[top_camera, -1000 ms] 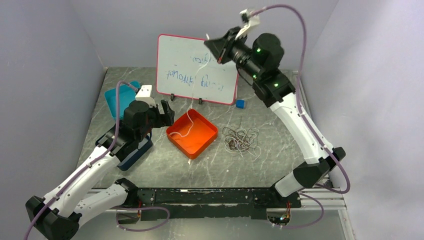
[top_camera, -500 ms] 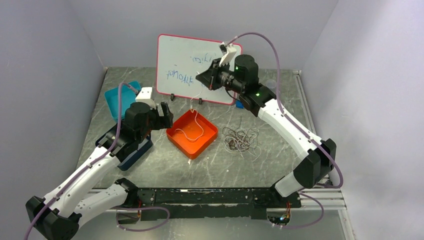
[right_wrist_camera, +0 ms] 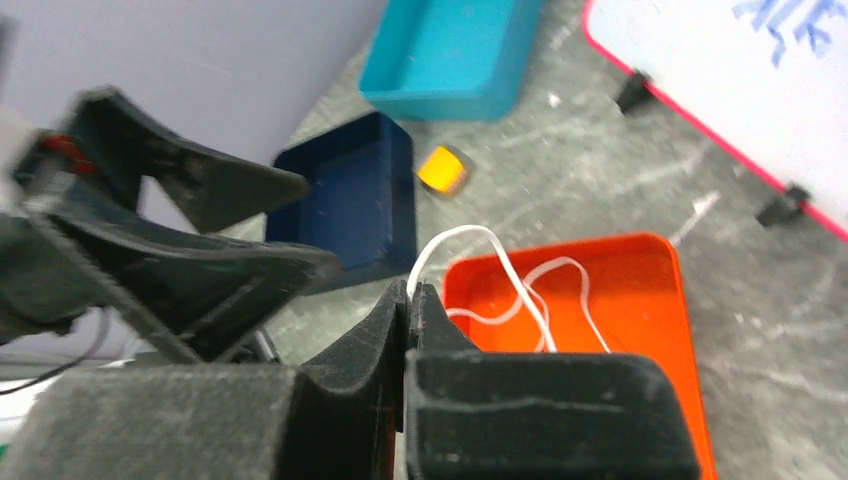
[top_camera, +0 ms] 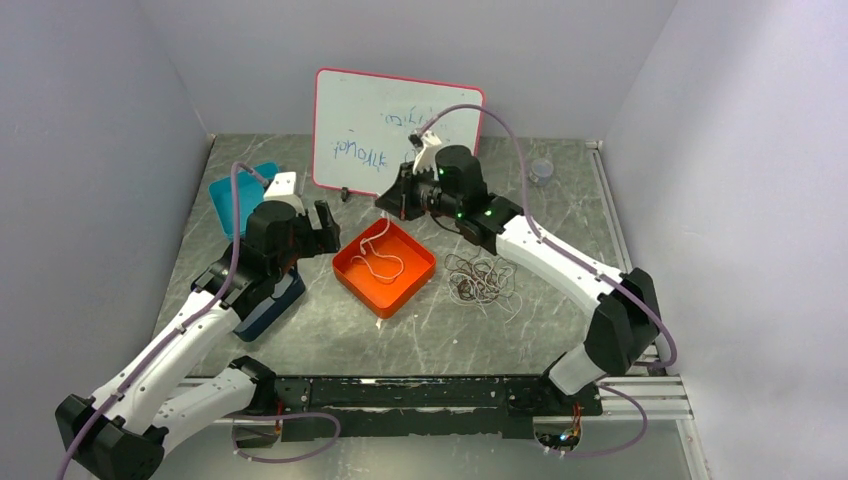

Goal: Untangle the cables

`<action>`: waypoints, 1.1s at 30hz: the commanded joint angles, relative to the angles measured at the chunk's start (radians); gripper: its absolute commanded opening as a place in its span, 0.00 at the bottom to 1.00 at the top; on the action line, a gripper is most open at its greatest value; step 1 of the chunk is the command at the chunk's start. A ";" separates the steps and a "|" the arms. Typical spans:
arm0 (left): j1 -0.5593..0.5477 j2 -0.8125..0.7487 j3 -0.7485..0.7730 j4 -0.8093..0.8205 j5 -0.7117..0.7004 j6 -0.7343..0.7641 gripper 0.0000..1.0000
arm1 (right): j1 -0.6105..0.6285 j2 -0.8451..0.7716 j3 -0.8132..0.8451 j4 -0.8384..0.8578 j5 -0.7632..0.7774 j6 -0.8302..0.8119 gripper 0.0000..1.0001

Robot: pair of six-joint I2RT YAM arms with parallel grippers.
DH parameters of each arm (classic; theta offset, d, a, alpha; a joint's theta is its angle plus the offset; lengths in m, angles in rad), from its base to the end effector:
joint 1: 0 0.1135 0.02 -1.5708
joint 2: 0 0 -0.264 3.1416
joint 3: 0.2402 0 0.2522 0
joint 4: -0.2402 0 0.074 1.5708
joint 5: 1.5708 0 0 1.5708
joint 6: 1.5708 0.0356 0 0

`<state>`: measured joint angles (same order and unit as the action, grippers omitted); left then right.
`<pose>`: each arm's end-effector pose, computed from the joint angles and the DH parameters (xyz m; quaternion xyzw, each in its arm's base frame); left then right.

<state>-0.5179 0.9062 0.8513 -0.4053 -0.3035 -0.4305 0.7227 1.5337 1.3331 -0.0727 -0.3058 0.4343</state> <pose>0.1806 -0.0907 0.3198 -0.0429 0.8427 -0.1237 0.5223 0.2675 0.2502 0.3582 -0.2042 0.7661 0.4281 0.4336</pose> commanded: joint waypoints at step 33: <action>0.021 -0.006 0.002 -0.071 0.037 0.102 0.94 | 0.076 0.351 -0.013 -0.067 0.217 -0.035 0.42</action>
<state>-0.5064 0.9024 0.8513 -0.4702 -0.2901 -0.3363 0.7956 1.9156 1.3033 -0.1341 -0.1513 0.4088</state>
